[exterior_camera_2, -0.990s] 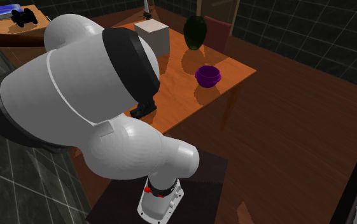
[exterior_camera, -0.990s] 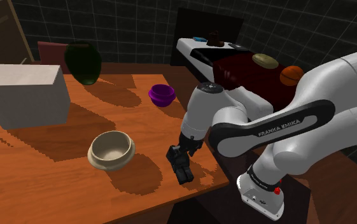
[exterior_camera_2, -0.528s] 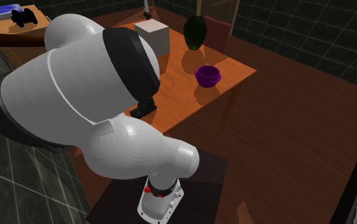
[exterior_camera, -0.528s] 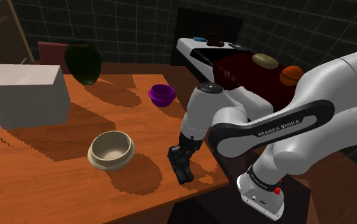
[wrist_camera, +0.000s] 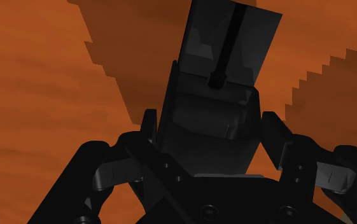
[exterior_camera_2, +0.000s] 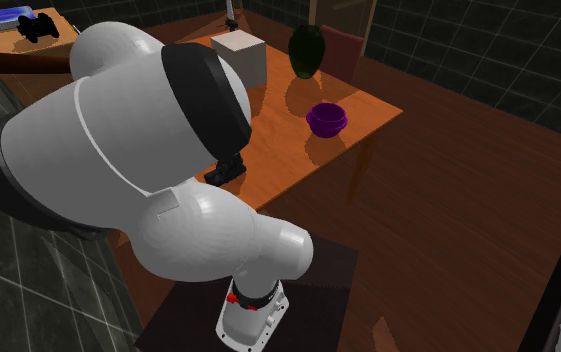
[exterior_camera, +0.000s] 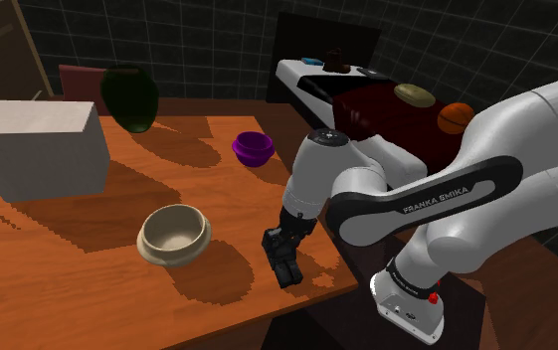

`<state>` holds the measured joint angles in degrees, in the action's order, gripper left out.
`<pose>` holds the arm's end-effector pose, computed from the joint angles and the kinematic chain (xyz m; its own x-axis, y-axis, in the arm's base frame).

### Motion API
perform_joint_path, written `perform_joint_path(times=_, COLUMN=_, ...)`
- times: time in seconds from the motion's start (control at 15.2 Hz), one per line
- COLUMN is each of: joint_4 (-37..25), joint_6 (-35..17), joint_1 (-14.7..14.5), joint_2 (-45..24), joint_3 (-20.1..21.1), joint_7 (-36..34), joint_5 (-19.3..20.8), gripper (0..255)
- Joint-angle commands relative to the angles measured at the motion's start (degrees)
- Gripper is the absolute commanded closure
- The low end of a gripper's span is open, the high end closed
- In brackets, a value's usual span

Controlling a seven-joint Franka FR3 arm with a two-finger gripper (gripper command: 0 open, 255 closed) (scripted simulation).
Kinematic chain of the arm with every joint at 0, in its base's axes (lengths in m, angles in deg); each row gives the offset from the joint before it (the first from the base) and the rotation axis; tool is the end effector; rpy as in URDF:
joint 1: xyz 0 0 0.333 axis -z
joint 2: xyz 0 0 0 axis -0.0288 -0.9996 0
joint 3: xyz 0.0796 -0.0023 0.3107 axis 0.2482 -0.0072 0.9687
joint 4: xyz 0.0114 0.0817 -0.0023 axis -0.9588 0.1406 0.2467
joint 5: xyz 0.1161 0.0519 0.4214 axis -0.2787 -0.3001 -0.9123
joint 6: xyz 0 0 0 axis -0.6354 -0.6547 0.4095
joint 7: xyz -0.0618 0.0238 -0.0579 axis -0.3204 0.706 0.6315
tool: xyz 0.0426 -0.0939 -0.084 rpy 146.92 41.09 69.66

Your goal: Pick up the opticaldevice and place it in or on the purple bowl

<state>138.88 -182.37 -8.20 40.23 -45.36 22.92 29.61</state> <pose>0.3113 0.2715 0.2766 0.9652 -0.2592 0.0344 -0.2580 -0.9655 -0.0341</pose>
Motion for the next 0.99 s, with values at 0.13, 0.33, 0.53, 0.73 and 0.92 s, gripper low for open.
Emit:
perform_joint_path(times=0.13, joint_4=-1.02, joint_6=3.18, joint_1=-0.41, joint_2=2.16, joint_3=-1.09, joint_7=0.28, joint_5=0.01, gripper=255)
perform_joint_path(times=0.33, joint_4=-2.16, joint_6=6.26, joint_1=-0.71, joint_2=4.12, joint_3=-2.13, joint_7=0.45, joint_5=0.17, gripper=255)
perform_joint_path(times=0.53, joint_4=-3.43, joint_6=9.23, joint_1=-0.91, joint_2=5.85, joint_3=-3.13, joint_7=0.56, joint_5=0.45, gripper=255)
perform_joint_path(times=0.73, joint_4=-4.8, joint_6=12.11, joint_1=-1.03, joint_2=7.36, joint_3=-4.08, joint_7=0.62, joint_5=0.8, gripper=255)
perform_joint_path(times=0.92, joint_4=-6.29, joint_6=14.89, joint_1=-1.09, joint_2=8.66, joint_3=-4.98, joint_7=0.65, joint_5=1.21, gripper=255)
